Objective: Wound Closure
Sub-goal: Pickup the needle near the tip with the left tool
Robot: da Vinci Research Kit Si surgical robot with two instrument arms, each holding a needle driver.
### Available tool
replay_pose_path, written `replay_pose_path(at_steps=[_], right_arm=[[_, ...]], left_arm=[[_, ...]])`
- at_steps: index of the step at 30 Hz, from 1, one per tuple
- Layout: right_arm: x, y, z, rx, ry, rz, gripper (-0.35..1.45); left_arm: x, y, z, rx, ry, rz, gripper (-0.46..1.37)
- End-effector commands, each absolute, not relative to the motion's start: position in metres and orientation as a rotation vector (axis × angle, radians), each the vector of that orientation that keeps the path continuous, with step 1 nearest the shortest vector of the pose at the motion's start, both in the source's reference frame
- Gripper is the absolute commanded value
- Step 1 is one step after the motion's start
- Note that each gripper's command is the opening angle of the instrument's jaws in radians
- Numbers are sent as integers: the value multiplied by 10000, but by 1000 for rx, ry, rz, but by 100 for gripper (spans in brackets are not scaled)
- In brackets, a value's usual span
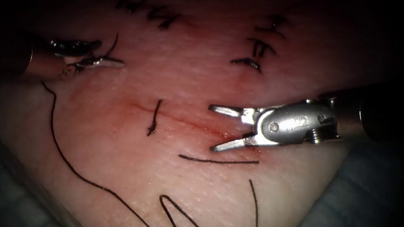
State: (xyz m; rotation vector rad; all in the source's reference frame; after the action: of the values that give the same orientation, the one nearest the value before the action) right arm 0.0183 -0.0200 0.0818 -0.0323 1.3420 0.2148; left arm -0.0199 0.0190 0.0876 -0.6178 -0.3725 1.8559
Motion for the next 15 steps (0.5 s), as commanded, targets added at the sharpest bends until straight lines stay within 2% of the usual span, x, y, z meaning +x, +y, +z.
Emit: replay_pose_path(at_steps=[1, 15], right_arm=[[182, -200, 817, -31, 1342, 213, 100], [183, -202, 815, -31, 1342, 213, 101]], left_arm=[[-199, 191, 877, -602, -391, 1863, 78], [-213, 187, 885, -424, -569, 1918, 80]])
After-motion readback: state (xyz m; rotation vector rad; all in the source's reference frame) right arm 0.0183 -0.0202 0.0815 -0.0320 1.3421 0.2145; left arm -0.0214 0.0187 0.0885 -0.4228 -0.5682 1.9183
